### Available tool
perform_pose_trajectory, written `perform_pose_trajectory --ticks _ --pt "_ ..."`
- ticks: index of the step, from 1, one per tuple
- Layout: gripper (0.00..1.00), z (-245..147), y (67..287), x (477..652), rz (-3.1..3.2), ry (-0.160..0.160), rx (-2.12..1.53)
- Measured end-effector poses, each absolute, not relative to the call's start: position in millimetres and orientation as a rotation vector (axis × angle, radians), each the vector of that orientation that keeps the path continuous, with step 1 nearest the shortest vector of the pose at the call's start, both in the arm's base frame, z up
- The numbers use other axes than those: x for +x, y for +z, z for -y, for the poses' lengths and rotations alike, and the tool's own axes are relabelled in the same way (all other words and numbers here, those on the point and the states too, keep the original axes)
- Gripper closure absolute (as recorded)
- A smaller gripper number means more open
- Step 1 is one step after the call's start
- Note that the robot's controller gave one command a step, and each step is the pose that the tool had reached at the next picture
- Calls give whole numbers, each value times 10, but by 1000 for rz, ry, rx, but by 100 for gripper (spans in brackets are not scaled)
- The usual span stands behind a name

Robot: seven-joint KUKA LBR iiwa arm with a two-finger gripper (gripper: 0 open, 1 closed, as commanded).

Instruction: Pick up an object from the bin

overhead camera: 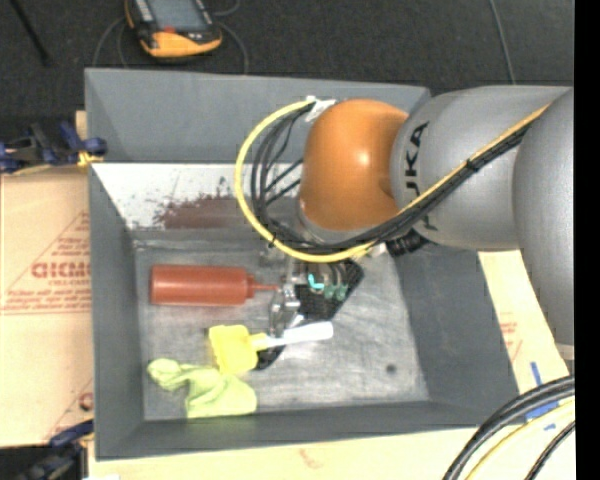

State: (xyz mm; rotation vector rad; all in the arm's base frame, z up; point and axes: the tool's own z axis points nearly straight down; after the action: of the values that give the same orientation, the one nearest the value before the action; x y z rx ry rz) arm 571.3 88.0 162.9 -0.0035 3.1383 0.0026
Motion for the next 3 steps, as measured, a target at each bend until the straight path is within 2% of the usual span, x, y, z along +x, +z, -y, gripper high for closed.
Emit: perform_pose_trajectory --ticks 1,2,3 --pt "0 -879 1629 5714 -3138 3 -2" --pt "100 -1040 1123 5223 -3108 1 -447" --pt "100 -1040 1123 5223 -3108 2 -445"
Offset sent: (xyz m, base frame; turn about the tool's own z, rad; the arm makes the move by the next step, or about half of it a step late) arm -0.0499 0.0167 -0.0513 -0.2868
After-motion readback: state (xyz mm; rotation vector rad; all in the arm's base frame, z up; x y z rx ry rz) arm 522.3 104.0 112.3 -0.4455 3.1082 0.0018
